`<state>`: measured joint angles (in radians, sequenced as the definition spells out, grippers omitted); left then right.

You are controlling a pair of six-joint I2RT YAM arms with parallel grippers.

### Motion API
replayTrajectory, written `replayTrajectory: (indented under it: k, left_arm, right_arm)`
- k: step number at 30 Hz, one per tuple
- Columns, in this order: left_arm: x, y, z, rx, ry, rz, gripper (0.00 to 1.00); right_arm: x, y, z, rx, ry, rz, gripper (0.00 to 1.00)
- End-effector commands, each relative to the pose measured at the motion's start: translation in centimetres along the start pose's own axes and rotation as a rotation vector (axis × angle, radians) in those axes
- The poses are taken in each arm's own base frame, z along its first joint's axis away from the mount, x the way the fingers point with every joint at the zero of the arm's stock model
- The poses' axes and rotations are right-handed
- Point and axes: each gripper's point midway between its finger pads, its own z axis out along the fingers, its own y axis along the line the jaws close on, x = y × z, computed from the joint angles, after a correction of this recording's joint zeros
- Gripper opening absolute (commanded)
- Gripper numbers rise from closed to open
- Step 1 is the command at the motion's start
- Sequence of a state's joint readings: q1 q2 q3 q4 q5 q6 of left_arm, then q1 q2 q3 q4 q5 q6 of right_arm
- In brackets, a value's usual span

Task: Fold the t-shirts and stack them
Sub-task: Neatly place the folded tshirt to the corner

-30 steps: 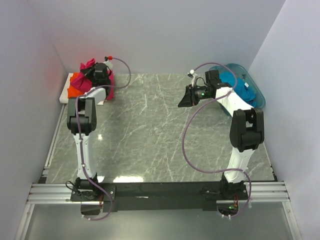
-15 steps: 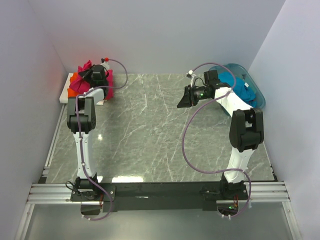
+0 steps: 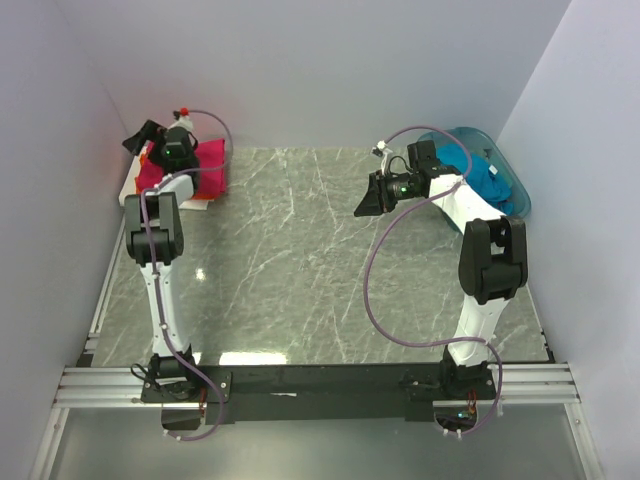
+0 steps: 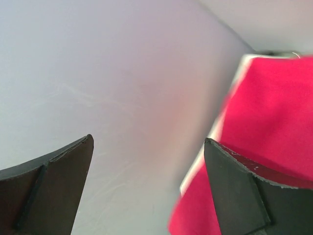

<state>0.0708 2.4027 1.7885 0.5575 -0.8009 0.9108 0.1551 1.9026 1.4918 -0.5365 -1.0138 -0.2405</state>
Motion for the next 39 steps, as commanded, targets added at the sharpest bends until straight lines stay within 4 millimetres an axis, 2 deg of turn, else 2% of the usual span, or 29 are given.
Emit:
replayTrajectory:
  k: [1,2,4,5,7,8,10,13,14,15,16,17,18,19,21,22,23,26,27,32,37,39]
  left_arm:
    - [-3.5,7.4,0.1,-0.162,-0.036,-0.296,1.0]
    - [-4.5,8.8,-0.2,-0.164,-0.043,-0.337,1.0]
    - [-6.5,9.8,-0.7,-0.118,-0.059,-0.433,0.99]
    - [-7.7,11.2,-1.2,-0.103,-0.077,-0.476,0.99]
    - [-9.2,10.9,-2.0,0.004,-0.091,-0.539,0.99]
    - [-10.0,12.0,-2.7,0.03,-0.102,-0.57,0.99]
    - [-11.3,12.3,-3.3,0.104,-0.123,-0.666,1.0]
    - [-10.9,12.2,-4.5,0.243,-0.083,-0.734,0.99]
    - [-11.2,11.9,-5.6,0.349,-0.089,-0.746,1.0]
    - [-10.7,12.1,-5.5,0.402,-0.072,-0.81,0.95]
    - [-10.6,11.4,-5.9,0.482,-0.065,-0.859,0.92]
    - [-10.5,11.9,-6.3,0.541,-0.065,-0.913,0.91]
    - [-10.5,11.3,-6.7,0.68,-0.063,-1.01,0.83]
    - [-9.5,10.3,-6.9,0.746,-0.033,-1.053,0.8]
    - [-9.7,10.3,-7.7,0.901,-0.061,-1.165,0.67]
    - [-8.7,9.2,-7.8,0.934,-0.037,-1.186,0.63]
    - [-8.6,9.0,-8.0,0.956,-0.039,-1.207,0.59]
    - [-7.8,7.4,-7.3,0.985,-0.007,-1.258,0.39]
    - [-7.5,7.0,-7.0,0.991,0.015,-1.287,0.23]
    - [-4.6,2.9,-5.0,0.95,0.143,-1.313,0.12]
    - [-1.8,-1.1,-4.6,0.949,0.239,-1.302,0.09]
    - [-0.8,-1.9,-4.3,0.925,0.266,-1.297,0.07]
  right_arm:
    - [-1.0,0.9,-0.3,-0.011,-0.016,-0.04,0.38]
    - [-1.0,0.8,-0.3,-0.01,-0.016,-0.042,0.38]
    - [-0.9,0.8,-0.3,-0.007,-0.013,-0.044,0.38]
    - [-1.0,0.9,-0.3,-0.006,-0.014,-0.045,0.38]
    - [-0.9,0.8,-0.3,-0.001,-0.01,-0.049,0.38]
    - [-0.9,0.7,-0.3,0.0,-0.009,-0.051,0.38]
    - [-0.9,0.7,-0.3,0.005,-0.005,-0.058,0.38]
    - [-0.8,0.7,-0.3,0.008,-0.002,-0.061,0.38]
    - [-0.8,0.6,-0.4,0.007,-0.003,-0.061,0.38]
    - [-0.8,0.7,-0.3,0.005,-0.003,-0.064,0.38]
    - [-0.7,0.7,-0.3,0.002,0.0,-0.062,0.38]
    - [-0.7,0.6,-0.3,0.0,0.0,-0.063,0.38]
    - [-0.6,0.6,-0.3,-0.003,0.001,-0.062,0.38]
    - [-0.6,0.7,-0.2,-0.008,0.003,-0.062,0.38]
    - [-0.5,0.8,-0.2,-0.014,0.005,-0.06,0.39]
    - [-0.5,1.0,-0.1,-0.018,0.006,-0.061,0.38]
    - [-0.5,1.0,-0.1,-0.018,0.006,-0.061,0.39]
    - [-0.5,1.2,0.0,-0.025,0.006,-0.062,0.39]
    - [-0.5,1.2,0.0,-0.025,0.007,-0.062,0.39]
    - [-0.5,1.2,-0.1,-0.025,0.008,-0.066,0.39]
    - [-0.4,1.1,0.3,-0.029,0.016,-0.061,0.39]
    - [-0.3,1.2,0.4,-0.03,0.021,-0.062,0.39]
